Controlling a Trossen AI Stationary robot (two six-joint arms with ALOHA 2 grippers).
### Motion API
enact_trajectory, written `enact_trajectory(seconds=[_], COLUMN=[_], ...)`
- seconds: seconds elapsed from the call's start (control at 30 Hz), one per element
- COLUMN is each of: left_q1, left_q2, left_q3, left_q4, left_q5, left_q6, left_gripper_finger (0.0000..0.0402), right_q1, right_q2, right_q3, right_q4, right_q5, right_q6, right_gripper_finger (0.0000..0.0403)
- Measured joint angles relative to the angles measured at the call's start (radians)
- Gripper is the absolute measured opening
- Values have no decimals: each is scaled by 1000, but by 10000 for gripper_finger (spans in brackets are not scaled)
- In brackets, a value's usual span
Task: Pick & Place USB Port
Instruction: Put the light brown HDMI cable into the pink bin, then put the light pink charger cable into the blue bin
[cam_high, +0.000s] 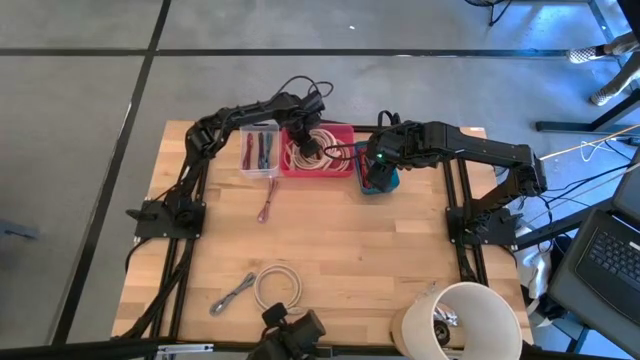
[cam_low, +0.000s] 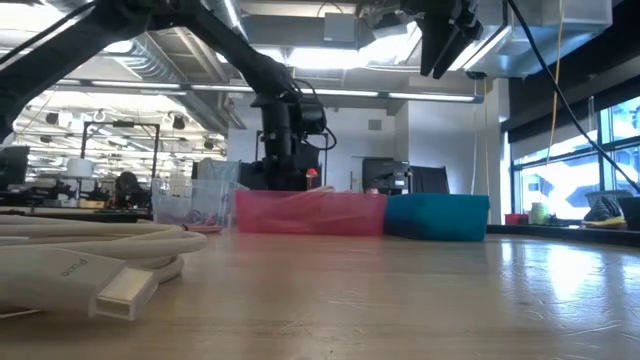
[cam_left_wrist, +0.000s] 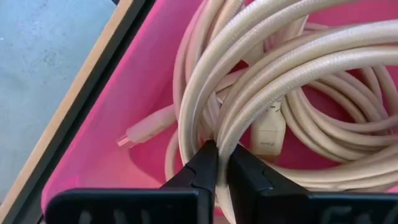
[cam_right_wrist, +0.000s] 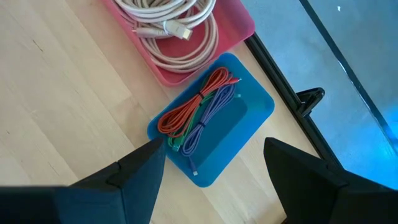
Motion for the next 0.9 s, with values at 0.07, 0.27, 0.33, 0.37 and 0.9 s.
enact_trajectory(seconds=[0.07, 0.27, 0.33, 0.37, 0.9], left_q1=[0, -8, -11, -13, -146], left_q2=[-1, -1, -1, -1, -143], left_q3=[4, 55, 85, 103, 311], left_q4=[-2, -44, -75, -92, -398], left_q5=[0, -2, -5, -15, 0], left_q6=[-3, 1, 1, 1, -231], left_gripper_finger=[37, 107, 131, 143, 218], right_q1=[0, 0, 0, 0, 0], right_q2=[0, 0, 0, 0, 0], right_q3=[0, 0, 0, 0, 0], right_q4=[0, 0, 0, 0, -33], right_q5=[0, 0, 0, 0, 0], right_q6=[0, 0, 0, 0, 5], right_gripper_finger=[274, 274, 274, 274, 274])
